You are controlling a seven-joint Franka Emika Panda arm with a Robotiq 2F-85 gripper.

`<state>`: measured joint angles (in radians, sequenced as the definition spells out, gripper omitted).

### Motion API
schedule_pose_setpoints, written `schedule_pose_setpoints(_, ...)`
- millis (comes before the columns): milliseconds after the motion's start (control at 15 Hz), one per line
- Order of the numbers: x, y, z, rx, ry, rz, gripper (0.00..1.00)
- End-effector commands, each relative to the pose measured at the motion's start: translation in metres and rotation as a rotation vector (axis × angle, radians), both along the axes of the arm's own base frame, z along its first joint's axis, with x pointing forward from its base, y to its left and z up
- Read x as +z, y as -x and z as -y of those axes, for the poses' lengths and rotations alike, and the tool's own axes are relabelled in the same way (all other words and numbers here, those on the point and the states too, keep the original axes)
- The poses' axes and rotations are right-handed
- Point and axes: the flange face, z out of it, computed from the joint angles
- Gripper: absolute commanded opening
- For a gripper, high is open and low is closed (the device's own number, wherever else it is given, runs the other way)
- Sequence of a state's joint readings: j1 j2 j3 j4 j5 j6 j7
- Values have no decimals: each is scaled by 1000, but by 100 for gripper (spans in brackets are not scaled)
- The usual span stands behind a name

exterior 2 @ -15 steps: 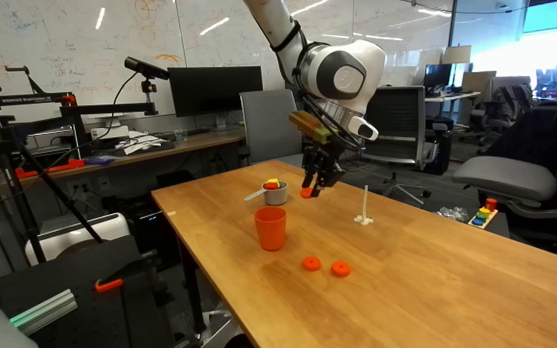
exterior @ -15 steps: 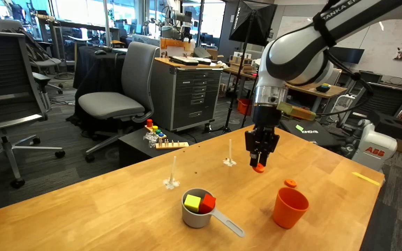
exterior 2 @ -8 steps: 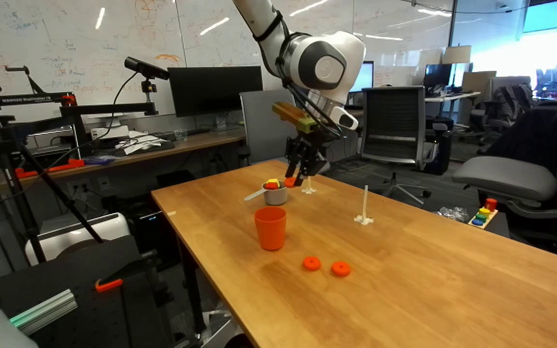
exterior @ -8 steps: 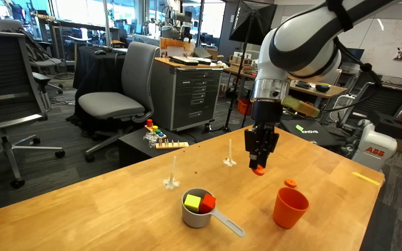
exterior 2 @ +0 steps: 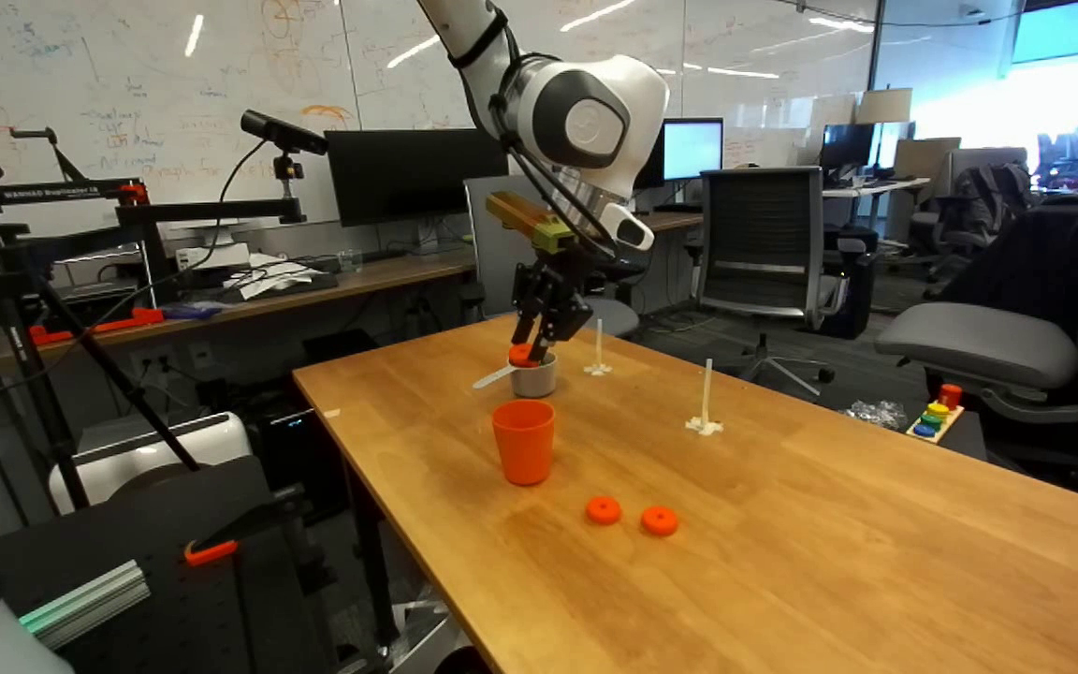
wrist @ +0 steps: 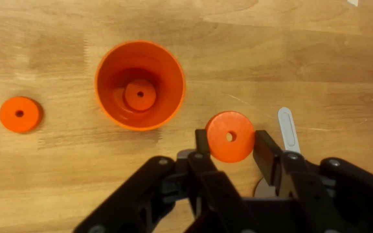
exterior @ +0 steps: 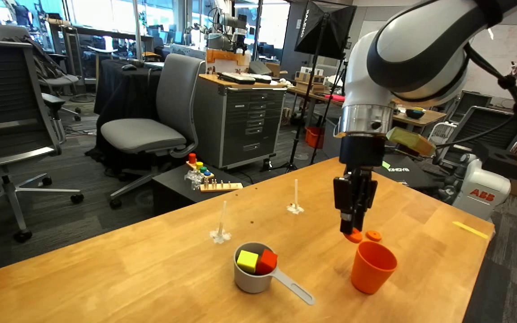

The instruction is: Put the three blocks in the gray cup then put the orange disks in the orange cup

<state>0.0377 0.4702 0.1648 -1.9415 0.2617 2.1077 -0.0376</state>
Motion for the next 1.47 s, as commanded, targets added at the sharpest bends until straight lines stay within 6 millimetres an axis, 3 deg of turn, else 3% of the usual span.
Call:
schedule_pose_setpoints(0,0,26,9,-4,-28,-3,18)
schedule_pose_setpoints(600,-20,34,58,-85,-49,-14,18)
schedule_pose_setpoints(667,-21,34,62,-90,-51,-17,65)
schedule_pose_setpoints(800,-22,33,66,-93,-55,-18,73)
schedule_pose_setpoints(1067,-23,29,74,-98,-48,-22,100)
schedule_pose_setpoints(1400,-17,10,90,-119,-12,-9,100)
